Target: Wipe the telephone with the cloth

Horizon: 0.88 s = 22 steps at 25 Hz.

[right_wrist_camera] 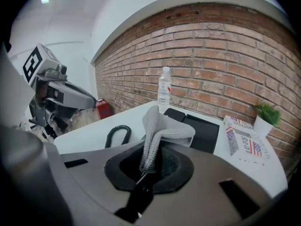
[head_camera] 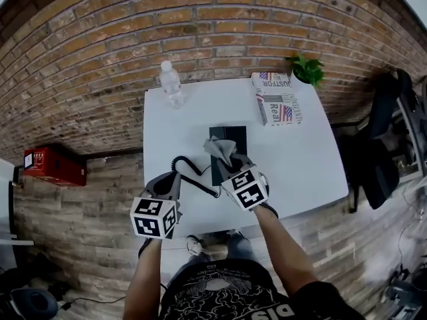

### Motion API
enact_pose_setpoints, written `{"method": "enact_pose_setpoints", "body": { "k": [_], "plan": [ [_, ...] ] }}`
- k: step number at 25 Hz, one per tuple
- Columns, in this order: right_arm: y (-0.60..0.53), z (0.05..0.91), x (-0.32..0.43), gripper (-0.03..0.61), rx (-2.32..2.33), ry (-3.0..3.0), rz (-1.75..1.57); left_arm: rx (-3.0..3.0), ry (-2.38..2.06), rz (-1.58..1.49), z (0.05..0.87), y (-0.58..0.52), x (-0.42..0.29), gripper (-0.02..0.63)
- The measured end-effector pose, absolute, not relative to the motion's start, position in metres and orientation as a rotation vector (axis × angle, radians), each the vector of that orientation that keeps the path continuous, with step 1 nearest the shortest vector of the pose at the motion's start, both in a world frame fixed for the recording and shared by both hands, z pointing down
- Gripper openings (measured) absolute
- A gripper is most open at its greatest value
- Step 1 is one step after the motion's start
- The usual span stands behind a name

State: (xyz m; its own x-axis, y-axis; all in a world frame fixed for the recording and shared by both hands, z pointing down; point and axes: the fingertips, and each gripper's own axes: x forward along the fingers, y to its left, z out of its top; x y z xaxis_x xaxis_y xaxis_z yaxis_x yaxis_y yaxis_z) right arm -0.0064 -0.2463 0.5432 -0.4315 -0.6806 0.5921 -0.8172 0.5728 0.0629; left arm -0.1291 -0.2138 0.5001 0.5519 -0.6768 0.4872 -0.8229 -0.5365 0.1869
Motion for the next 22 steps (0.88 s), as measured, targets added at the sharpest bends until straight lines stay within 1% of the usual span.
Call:
{"method": "enact_pose_setpoints", "body": {
  "k": [22],
  "plan": [
    [-0.173, 0.584, -0.023, 0.012, 1.286, -2.150, 0.413, 2.483, -1.064, 0.527, 0.510, -0.176, -0.147, 0.006]
  ]
}}
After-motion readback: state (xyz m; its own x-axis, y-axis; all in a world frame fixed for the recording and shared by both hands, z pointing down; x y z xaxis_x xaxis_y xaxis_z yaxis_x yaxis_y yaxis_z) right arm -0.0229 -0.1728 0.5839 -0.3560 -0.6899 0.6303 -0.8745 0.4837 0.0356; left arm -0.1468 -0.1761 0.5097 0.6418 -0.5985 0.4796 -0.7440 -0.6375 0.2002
